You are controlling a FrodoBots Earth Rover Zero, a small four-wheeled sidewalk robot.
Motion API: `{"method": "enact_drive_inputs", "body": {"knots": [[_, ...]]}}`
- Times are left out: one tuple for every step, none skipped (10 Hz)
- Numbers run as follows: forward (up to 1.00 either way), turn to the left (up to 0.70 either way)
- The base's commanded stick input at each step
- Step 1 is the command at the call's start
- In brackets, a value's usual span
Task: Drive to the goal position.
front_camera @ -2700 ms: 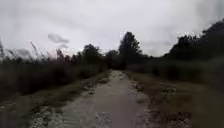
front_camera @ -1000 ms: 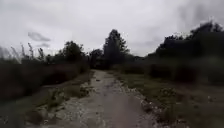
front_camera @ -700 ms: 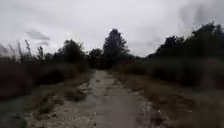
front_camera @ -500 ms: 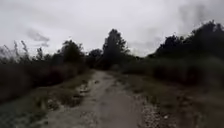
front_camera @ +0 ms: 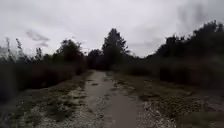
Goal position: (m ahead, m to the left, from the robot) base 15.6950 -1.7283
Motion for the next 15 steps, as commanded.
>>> {"method": "enact_drive_inputs", "body": {"knots": [[0.7,0.35],[0.7,0.35],[0.7,0.14],[0.7,0.0],[0.7,0.0],[0.7,0.0],[0.7,0.0],[0.7,0.0],[0.7,0.0],[0.7,0.0],[0.7,0.0],[0.7,0.0],[0.7,0.0],[0.7,0.0],[0.7,0.0]]}}
